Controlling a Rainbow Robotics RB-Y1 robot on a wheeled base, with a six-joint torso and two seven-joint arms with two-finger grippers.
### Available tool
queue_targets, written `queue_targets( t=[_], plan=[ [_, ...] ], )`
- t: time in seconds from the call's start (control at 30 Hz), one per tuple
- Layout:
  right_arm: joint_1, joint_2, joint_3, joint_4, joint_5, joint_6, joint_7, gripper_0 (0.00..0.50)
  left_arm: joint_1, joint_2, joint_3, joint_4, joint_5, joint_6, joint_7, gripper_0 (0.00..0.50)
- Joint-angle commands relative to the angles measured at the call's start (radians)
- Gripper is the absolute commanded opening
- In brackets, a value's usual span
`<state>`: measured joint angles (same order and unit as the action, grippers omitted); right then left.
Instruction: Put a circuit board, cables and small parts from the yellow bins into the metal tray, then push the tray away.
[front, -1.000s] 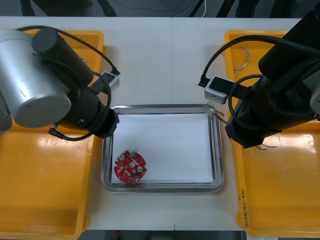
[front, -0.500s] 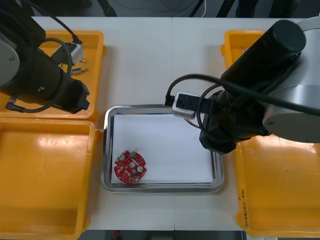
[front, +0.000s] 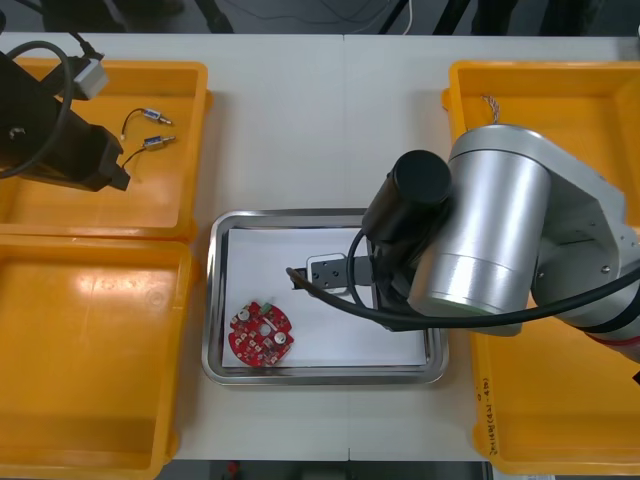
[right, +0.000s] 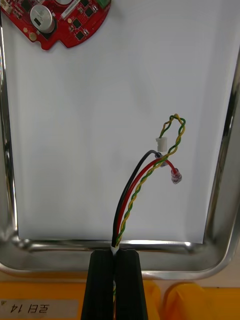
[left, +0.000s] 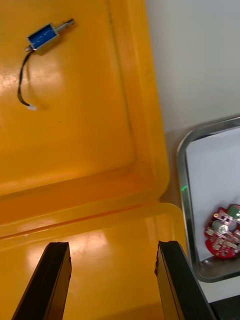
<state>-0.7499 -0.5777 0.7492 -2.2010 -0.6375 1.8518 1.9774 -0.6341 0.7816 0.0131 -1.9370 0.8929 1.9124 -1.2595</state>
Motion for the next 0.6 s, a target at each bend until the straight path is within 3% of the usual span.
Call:
queue_targets(
  t=[0.03,0.27,0.43,0.6],
  plan=[
    [-0.022,0.047,0.035,0.035,0.018,-0.049,0.057,0.0,-0.049,0.047,0.039,0.049,-0.065,0.007,-0.138,0.5],
    [0.021,0.004,0.073,0.083,0.033,-0.191,0.061,0.0,-0.073,0.048,0.039,0.113,-0.141,0.007,-0.144,0.5],
    [0.052,0.006,0.076,0.126,0.045,-0.226,0.063,0.0,-0.099,0.047,0.037,0.191,-0.143,0.002,-0.178,0.5],
    [0.056,0.015,0.104,0.167,0.045,-0.223,0.055,0.0,-0.128,0.047,0.01,0.296,-0.143,-0.136,-0.287,0.5]
  ],
)
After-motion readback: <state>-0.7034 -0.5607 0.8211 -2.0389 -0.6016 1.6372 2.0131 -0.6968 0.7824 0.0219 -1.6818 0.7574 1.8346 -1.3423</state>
